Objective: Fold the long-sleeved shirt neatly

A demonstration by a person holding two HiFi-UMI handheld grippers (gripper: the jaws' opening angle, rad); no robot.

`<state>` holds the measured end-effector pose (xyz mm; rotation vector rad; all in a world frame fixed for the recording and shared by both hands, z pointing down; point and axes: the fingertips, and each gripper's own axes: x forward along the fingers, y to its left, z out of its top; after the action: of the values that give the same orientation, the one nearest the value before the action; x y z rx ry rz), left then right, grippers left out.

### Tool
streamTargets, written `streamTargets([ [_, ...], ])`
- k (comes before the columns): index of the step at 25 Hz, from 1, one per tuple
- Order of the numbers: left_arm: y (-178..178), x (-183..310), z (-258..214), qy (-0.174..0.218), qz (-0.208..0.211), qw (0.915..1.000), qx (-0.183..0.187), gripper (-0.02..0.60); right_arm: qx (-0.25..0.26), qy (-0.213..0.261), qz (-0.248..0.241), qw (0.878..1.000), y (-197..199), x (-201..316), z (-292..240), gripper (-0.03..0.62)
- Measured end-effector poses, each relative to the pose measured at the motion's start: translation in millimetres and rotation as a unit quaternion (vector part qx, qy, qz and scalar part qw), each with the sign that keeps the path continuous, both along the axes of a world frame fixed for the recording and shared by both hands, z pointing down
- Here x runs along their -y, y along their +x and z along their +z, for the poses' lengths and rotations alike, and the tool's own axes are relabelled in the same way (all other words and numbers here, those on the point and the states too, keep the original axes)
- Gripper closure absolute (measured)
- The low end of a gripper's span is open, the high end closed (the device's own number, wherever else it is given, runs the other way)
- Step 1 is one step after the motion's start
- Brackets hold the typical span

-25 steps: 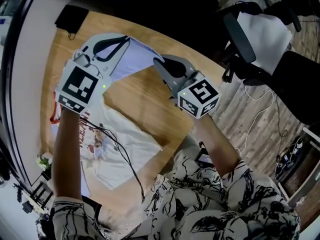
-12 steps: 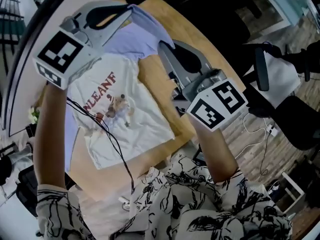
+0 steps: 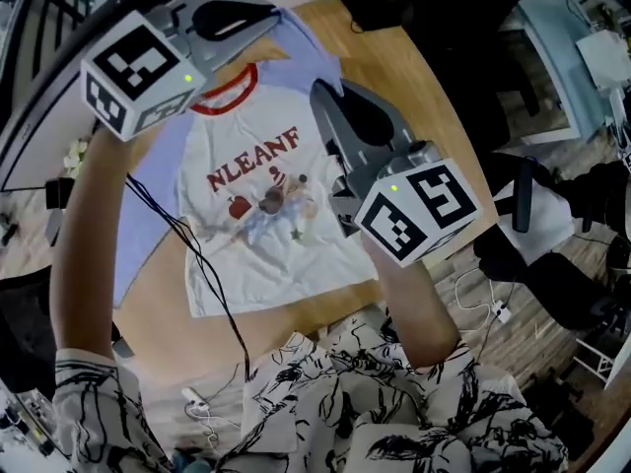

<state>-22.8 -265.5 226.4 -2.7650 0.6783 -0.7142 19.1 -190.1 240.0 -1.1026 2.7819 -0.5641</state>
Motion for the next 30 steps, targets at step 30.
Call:
streamTargets([
  [30, -281.0, -75.4, 329.0, -0.105, 0.002, 0.9827, 0.153, 0.55, -0.444, 0.016, -0.155, 0.883, -287.6, -77.5, 302.7, 0.566],
])
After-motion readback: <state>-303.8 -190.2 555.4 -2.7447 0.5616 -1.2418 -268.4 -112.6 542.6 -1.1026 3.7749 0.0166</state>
